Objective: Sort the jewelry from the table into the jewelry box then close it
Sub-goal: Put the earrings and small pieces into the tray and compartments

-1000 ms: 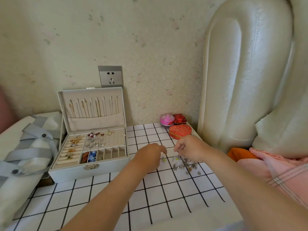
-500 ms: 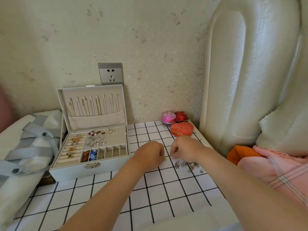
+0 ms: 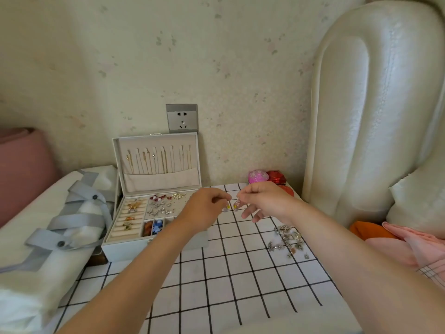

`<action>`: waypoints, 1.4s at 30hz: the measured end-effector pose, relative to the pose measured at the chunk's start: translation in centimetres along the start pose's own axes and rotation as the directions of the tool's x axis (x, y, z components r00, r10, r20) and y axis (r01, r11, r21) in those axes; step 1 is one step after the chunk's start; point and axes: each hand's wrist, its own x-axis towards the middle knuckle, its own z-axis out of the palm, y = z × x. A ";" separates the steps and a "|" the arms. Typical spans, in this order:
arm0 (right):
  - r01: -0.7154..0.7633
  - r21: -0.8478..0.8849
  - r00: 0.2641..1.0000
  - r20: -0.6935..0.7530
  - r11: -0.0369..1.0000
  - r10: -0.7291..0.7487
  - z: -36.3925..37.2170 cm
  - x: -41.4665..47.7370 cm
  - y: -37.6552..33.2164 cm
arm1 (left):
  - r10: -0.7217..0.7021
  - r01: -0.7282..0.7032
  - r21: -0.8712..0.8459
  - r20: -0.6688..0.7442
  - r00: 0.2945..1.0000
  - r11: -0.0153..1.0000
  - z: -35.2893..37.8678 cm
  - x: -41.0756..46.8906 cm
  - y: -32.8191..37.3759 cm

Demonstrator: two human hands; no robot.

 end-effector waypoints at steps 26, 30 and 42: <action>0.169 -0.419 0.984 0.012 0.892 -0.180 13.8 4.6 -3.9 | -0.203 0.188 -0.147 -0.090 0.975 0.971 -11.8 -5.1 -6.3; 0.170 -0.558 0.984 0.045 0.812 -0.175 13.7 4.8 -3.6 | -0.151 0.139 -0.140 -0.086 0.985 0.980 -11.4 -4.9 -6.5; 0.147 -0.327 0.976 0.202 0.934 -0.083 12.7 4.3 -4.9 | -0.144 0.112 -0.180 -0.178 0.973 0.977 -9.7 -4.4 -6.3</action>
